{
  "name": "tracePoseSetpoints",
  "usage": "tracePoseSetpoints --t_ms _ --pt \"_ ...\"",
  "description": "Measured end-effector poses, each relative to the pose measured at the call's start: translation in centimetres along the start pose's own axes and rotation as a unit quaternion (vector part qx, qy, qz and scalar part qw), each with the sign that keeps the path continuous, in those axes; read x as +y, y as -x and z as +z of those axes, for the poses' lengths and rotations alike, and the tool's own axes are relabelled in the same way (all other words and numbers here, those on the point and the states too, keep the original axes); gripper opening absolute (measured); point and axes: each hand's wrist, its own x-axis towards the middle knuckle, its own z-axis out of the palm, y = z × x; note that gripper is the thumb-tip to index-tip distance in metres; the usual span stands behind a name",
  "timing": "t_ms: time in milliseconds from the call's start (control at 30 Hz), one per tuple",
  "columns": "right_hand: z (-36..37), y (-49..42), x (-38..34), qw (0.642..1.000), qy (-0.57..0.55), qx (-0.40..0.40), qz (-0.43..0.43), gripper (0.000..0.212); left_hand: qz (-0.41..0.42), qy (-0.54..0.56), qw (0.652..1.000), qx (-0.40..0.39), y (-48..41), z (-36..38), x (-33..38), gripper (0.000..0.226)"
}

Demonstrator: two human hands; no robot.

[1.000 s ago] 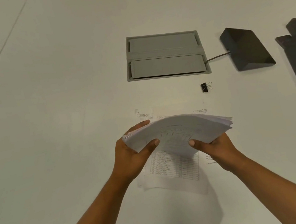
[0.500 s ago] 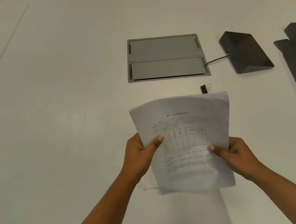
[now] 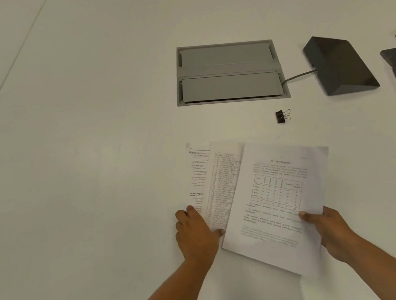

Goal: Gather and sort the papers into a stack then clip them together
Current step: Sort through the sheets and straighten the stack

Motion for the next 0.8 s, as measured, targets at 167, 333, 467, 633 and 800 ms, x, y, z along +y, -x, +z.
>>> tracePoseSetpoints --t_ms 167,333,467,633,800 --pt "0.6 -0.6 1.1 0.999 0.021 0.038 0.033 0.04 -0.033 0.123 0.99 -0.052 -0.4 -0.9 -0.2 0.077" --pt "1.0 -0.8 0.9 0.997 0.035 0.052 0.039 0.039 -0.01 0.167 0.98 -0.107 -1.1 -1.4 0.4 0.042" --pt "0.8 -1.0 0.7 0.997 0.043 0.047 0.047 0.04 -0.006 0.251 0.957 -0.146 -2.0 -1.8 1.3 0.027" --pt "0.7 -0.9 0.8 0.997 0.052 0.045 0.047 0.039 -0.031 0.265 0.963 -0.047 -2.7 -3.3 1.1 0.016" --pt "0.8 -1.0 0.8 0.997 0.052 0.047 0.045 0.041 -0.096 0.154 0.982 -0.052 -3.2 -3.6 -0.8 0.021"
